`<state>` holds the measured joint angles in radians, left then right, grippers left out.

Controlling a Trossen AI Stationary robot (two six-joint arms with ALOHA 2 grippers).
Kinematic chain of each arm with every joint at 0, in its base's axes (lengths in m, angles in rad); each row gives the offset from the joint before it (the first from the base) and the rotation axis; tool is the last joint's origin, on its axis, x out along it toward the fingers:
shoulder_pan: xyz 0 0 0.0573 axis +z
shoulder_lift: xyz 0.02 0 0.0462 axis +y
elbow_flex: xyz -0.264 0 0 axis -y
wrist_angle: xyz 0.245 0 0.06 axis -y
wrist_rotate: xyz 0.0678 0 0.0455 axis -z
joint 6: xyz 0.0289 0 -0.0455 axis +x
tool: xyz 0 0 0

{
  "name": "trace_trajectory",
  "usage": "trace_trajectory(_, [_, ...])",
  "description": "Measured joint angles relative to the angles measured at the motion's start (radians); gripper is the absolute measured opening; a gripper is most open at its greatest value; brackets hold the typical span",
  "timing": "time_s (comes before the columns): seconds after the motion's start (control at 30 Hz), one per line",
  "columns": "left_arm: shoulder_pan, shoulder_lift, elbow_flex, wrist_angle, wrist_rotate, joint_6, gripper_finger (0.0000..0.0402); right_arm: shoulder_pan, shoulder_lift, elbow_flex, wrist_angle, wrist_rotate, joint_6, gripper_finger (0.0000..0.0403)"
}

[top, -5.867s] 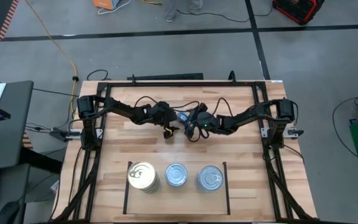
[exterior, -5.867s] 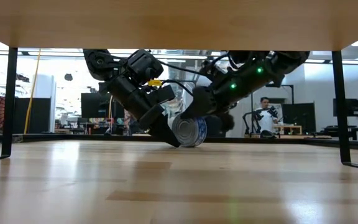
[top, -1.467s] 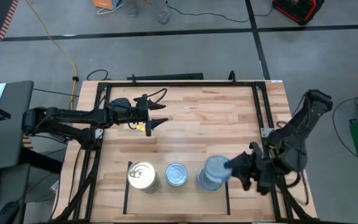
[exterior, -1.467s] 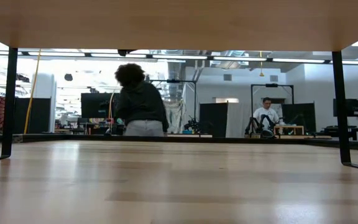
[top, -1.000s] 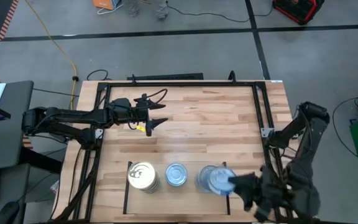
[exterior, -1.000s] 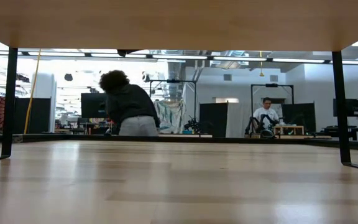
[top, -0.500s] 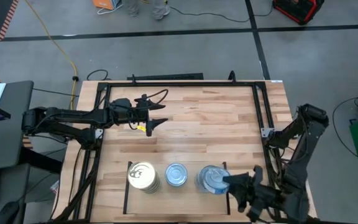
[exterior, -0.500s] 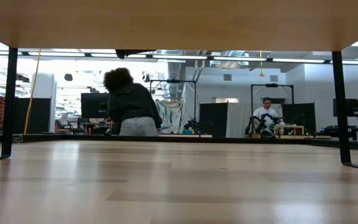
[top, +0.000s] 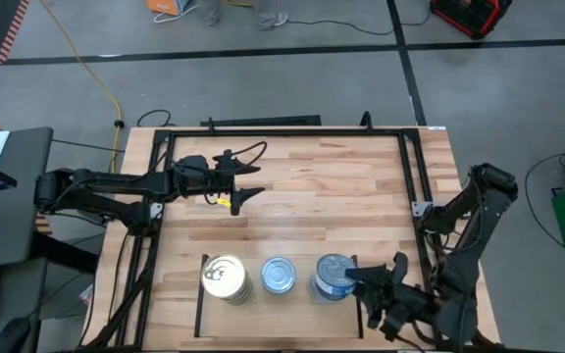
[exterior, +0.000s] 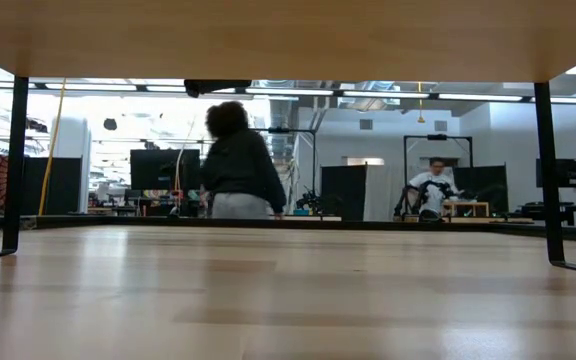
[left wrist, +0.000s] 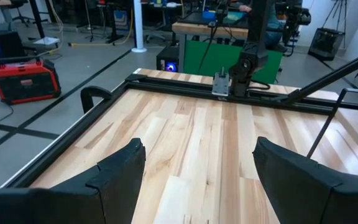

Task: Stack canned seafood by type on shelf
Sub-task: Put the blue tuna can on the top of the left stacked tuna cans on the shelf

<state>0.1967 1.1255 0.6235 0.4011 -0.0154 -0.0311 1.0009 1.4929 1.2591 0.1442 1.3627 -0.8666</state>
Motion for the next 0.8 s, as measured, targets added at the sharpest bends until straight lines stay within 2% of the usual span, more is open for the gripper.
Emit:
trace_trajectory(0.2, [0.000, 0.000, 0.000, 0.000, 0.000, -0.001, 0.0288, 0.044, -0.015, -0.003, -0.124, -0.013, 0.122, 0.0174])
trace_trajectory(0.33, [0.000, 0.000, 0.000, 0.000, 0.000, -0.007, 0.0288, 0.074, -0.048, 0.000, -0.161, -0.108, 0.196, 0.0174])
trace_trajectory(0.4, [0.000, 0.000, 0.000, 0.000, 0.000, -0.008, 0.0288, 0.077, -0.049, 0.000, -0.194, -0.123, 0.222, 0.0174])
trace_trajectory(0.63, [0.000, 0.000, 0.000, 0.000, 0.000, -0.011, 0.0288, 0.018, -0.047, -0.001, -0.245, -0.134, 0.232, 0.0174])
trace_trajectory(0.8, [0.000, 0.000, 0.000, 0.000, 0.000, -0.011, 0.0288, -0.016, -0.047, 0.000, -0.266, -0.191, 0.231, 0.0178])
